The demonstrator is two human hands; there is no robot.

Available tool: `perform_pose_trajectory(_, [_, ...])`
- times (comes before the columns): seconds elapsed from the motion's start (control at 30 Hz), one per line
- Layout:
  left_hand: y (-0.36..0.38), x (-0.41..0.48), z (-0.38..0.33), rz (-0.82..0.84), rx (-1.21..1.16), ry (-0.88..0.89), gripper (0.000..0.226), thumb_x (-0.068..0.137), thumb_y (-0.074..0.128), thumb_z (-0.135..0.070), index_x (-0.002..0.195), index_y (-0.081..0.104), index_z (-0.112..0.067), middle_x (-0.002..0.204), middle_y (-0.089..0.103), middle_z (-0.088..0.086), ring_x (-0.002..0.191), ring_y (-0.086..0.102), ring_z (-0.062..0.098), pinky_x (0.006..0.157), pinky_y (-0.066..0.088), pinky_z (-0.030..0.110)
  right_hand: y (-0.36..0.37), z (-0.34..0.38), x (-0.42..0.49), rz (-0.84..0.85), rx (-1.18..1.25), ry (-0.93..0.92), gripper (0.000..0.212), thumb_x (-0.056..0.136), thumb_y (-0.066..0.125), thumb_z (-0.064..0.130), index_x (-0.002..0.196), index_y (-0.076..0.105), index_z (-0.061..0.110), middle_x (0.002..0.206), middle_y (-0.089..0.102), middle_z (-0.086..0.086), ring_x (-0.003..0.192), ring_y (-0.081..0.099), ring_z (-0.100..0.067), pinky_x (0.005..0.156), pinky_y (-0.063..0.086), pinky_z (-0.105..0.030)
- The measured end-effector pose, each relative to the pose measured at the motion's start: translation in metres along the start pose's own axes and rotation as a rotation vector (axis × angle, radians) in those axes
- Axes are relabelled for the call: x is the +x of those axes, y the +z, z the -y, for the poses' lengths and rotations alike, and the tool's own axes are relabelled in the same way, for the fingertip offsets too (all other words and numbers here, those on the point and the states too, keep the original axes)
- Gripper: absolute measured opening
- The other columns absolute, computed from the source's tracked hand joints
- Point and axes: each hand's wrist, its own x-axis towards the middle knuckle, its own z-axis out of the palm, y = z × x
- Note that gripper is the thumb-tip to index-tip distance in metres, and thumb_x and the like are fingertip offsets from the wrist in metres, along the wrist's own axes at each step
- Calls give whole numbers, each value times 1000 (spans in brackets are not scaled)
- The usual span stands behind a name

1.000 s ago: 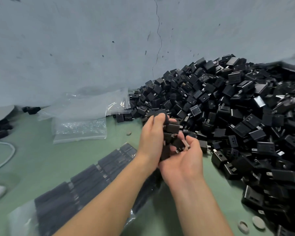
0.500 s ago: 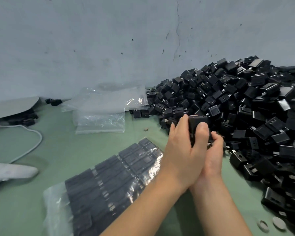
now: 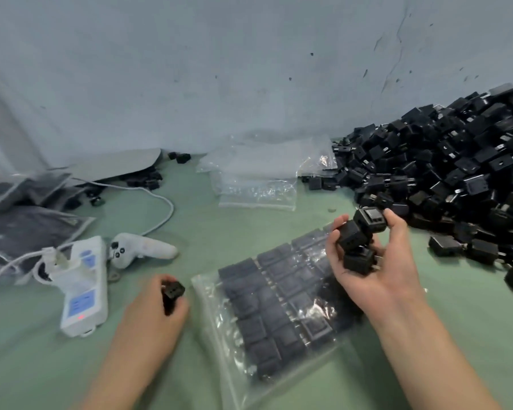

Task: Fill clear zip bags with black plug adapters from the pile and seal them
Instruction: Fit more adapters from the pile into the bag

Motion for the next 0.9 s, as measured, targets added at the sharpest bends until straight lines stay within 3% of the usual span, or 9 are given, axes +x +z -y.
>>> perform_pose_trajectory(0.1, [-2, -7, 11, 74, 168, 164, 33, 83, 69, -16, 102, 54, -39, 103, 56, -6, 98, 52, 21, 89, 41, 36, 0, -9, 0, -7, -17, 0, 43, 84, 74, 39, 111, 59, 10, 102, 66, -10, 84, 69, -21, 63, 57, -31])
perform_pose_trajectory(0.2, [-9, -13, 13, 148, 151, 266, 45, 88, 67, -19, 104, 47, -56, 109, 45, -13, 103, 42, 9, 93, 34, 26, -1, -18, -1, -8, -27, -7, 48, 83, 76, 39, 117, 58, 9, 103, 67, -11, 85, 70, -22, 65, 57, -32])
perform_pose_trajectory(0.3, [-12, -20, 21, 283, 176, 336, 47, 87, 59, -47, 122, 32, -63, 122, 39, -20, 115, 39, 2, 99, 26, 15, -2, -24, 0, -7, -45, -11, 50, 82, 77, 39, 118, 59, 9, 105, 68, -12, 87, 70, -23, 65, 58, -33])
perform_pose_trajectory(0.37, [-14, -21, 28, 333, 258, 393, 58, 81, 41, -59, 136, 22, -57, 127, 32, -24, 119, 33, -2, 103, 21, 10, -1, -28, 1, -10, -53, -13, 47, 80, 79, 37, 113, 59, 10, 107, 69, -13, 87, 71, -24, 65, 57, -34])
perform_pose_trajectory(0.47, [-17, -16, 35, 307, 220, 433, 54, 93, 49, -51, 144, 36, -39, 127, 40, -25, 120, 38, -2, 105, 27, 14, 0, -32, 2, -18, -69, -21, 43, 79, 80, 36, 105, 58, 9, 107, 68, -16, 87, 71, -25, 64, 57, -34])
perform_pose_trajectory(0.57, [-18, -17, 34, 281, 46, 413, 40, 88, 68, -42, 123, 48, -45, 111, 50, -35, 105, 48, -11, 93, 35, 11, -2, -37, 3, -18, -102, -19, 42, 80, 79, 36, 104, 59, 8, 106, 68, -15, 88, 70, -25, 65, 57, -35])
perform_pose_trajectory(0.67, [-14, -22, 26, 238, -136, 338, 34, 81, 74, -39, 97, 44, -47, 99, 57, -29, 83, 55, -8, 73, 38, 9, -5, -40, 3, -25, -130, -12, 41, 82, 77, 38, 105, 59, 8, 104, 68, -13, 87, 69, -24, 66, 57, -34])
perform_pose_trajectory(0.8, [-2, -26, 13, 165, -181, 317, 26, 80, 70, -43, 83, 44, -44, 91, 61, -18, 87, 53, 0, 69, 37, 17, -5, -41, 1, -31, -130, -17, 44, 82, 75, 38, 109, 60, 8, 105, 67, -11, 89, 68, -23, 69, 57, -33])
perform_pose_trajectory(0.9, [6, -29, 4, 97, -245, 266, 22, 84, 70, -33, 79, 49, -39, 83, 58, -16, 76, 52, 0, 67, 38, 14, -5, -41, 0, -42, -118, -31, 43, 82, 76, 38, 109, 59, 9, 107, 68, -12, 90, 69, -23, 69, 57, -34])
